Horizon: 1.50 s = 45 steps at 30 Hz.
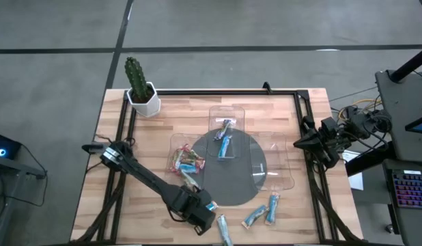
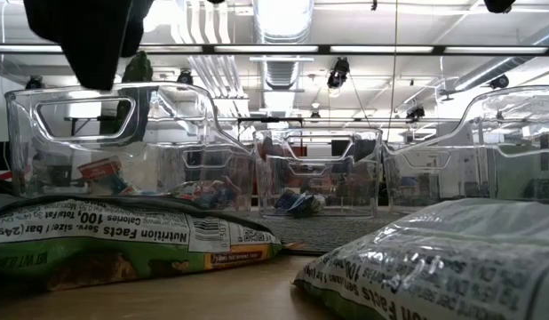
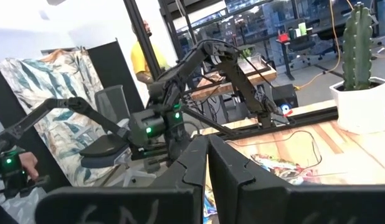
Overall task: Pick and place Granola Bars by type
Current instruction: Put the blue granola bar into the top transparent bin
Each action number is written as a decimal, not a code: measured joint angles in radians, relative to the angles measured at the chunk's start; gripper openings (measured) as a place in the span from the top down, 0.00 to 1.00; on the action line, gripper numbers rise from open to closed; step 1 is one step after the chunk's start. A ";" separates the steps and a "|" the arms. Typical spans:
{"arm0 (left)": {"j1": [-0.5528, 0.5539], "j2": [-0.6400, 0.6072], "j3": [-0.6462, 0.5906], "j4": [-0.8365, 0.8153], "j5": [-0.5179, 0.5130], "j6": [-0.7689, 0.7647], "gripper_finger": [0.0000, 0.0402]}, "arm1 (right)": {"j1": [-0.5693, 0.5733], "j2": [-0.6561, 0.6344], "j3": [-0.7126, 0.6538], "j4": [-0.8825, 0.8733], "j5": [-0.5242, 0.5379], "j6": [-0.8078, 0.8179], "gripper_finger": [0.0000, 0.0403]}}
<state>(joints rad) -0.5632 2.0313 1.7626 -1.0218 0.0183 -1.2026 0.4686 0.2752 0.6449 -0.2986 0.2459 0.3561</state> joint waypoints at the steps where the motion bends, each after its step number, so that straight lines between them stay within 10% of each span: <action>1: 0.000 0.009 0.000 0.009 0.000 0.000 1.00 | 0.000 0.000 0.000 -0.001 0.000 0.000 0.98; 28: 0.039 0.020 -0.023 -0.044 -0.059 0.011 0.45 | 0.000 0.000 0.000 -0.003 0.022 0.003 0.98; 45: 0.044 0.015 -0.111 0.080 0.020 0.023 0.42 | 0.000 0.000 0.000 -0.002 0.054 0.004 0.98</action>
<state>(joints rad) -0.5190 2.0461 1.6517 -0.9414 0.0381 -1.1801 0.4689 0.2756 0.6453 -0.3008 0.3002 0.3598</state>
